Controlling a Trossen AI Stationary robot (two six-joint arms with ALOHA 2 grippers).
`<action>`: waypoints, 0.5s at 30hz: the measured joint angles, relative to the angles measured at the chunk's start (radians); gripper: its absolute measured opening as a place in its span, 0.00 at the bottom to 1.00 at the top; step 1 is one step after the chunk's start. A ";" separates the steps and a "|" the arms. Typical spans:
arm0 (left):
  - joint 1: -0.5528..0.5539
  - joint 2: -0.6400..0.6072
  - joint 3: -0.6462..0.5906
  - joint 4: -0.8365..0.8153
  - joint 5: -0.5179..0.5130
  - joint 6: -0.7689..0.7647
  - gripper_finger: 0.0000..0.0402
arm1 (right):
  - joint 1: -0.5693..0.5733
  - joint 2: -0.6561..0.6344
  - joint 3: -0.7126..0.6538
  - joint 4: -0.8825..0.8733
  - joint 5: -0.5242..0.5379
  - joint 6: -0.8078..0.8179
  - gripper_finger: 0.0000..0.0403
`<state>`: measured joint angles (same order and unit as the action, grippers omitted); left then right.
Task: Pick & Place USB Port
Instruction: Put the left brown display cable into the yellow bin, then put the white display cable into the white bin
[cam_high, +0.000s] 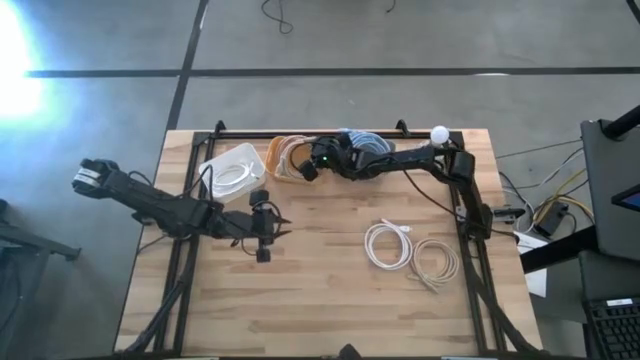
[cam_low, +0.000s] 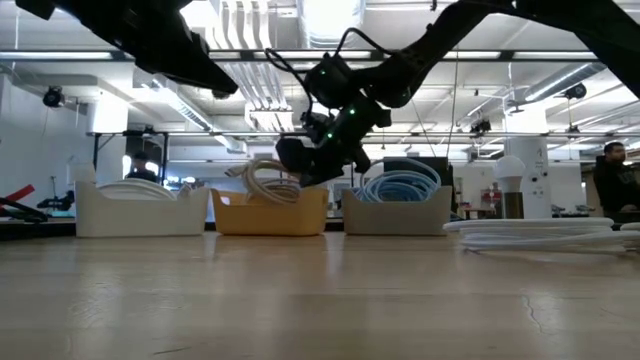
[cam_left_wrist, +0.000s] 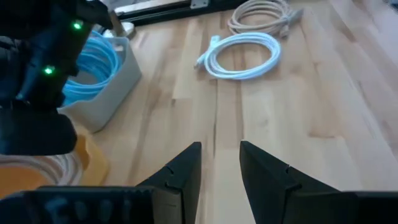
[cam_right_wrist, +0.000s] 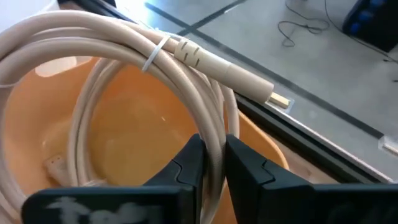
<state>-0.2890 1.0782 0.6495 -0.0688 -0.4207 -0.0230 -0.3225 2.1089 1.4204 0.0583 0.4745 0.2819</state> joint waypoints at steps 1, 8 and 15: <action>0.000 0.000 0.000 -0.002 -0.010 0.000 0.30 | 0.000 0.005 0.008 -0.001 0.000 -0.002 0.13; 0.000 0.000 -0.001 -0.002 -0.026 -0.004 0.30 | -0.001 0.027 0.059 -0.072 -0.003 -0.062 0.21; 0.000 0.000 -0.004 -0.002 -0.025 -0.012 0.30 | 0.000 0.007 0.065 -0.097 -0.003 -0.076 0.31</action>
<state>-0.2886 1.0782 0.6457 -0.0708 -0.4461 -0.0349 -0.3229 2.1156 1.4857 -0.0387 0.4713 0.2058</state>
